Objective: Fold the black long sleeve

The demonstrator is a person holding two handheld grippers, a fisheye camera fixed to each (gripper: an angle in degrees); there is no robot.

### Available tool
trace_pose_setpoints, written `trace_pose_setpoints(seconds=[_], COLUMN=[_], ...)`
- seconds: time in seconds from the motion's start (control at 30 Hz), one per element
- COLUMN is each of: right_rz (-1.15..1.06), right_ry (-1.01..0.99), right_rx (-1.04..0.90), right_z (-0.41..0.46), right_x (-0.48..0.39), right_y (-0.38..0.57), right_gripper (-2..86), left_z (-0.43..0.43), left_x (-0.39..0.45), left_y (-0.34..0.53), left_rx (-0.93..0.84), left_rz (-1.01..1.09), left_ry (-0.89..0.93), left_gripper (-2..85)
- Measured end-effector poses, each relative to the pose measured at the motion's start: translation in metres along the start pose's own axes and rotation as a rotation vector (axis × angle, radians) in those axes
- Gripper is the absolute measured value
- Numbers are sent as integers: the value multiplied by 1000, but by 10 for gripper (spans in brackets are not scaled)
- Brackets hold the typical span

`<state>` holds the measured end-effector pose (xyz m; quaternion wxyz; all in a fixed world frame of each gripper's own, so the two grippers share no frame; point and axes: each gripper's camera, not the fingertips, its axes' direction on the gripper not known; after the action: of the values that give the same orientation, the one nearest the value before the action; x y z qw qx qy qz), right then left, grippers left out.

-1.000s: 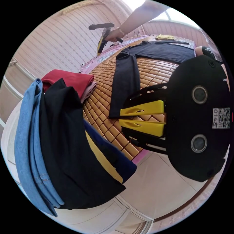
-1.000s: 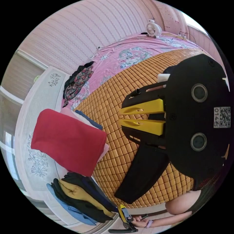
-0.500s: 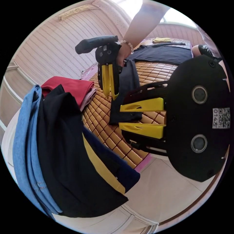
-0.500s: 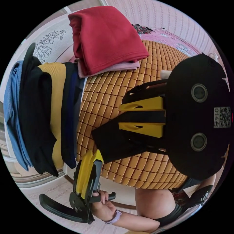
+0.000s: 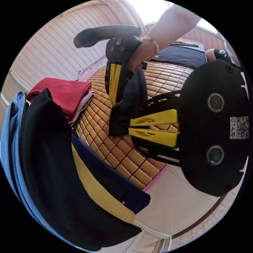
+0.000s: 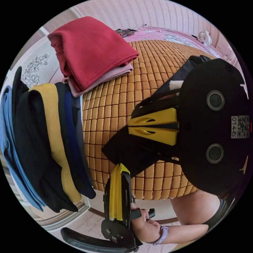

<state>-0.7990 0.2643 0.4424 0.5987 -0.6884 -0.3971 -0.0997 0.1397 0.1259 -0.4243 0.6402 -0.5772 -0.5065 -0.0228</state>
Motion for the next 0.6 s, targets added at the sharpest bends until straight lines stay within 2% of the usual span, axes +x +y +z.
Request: trace_pose_setpoints(seconds=[0.1, 0.2, 0.27, 0.37, 0.4, 0.5, 0.53, 0.6], right_rz=[120, 252, 369, 474, 492, 616, 693, 836], right_ry=[-32, -11, 23, 79, 94, 141, 142, 149], right_rx=[126, 280, 405, 557, 579, 698, 749, 736], right_z=[-30, -85, -139, -217, -232, -302, -319, -322], right_x=[21, 56, 85, 105, 105, 89, 75, 50], right_y=[41, 105, 179, 293, 318, 456, 516, 600], right_gripper=[-9, -9, -9, -7, -7, 0, 5, 15], left_z=[-20, -65, -105, -140, -145, -161, -159, -139], left_x=[36, 96, 167, 279, 303, 422, 468, 529], left_y=[-11, -24, -30, -22, -18, 9, 26, 55], left_rx=[107, 312, 469, 565, 572, 518, 444, 269], left_rz=[83, 220, 367, 616, 664, 928, 1042, 1157], left_ry=[36, 178, 314, 454, 498, 860, 1009, 1088], left_gripper=[-8, -9, -10, -9, -9, -8, -7, -1])
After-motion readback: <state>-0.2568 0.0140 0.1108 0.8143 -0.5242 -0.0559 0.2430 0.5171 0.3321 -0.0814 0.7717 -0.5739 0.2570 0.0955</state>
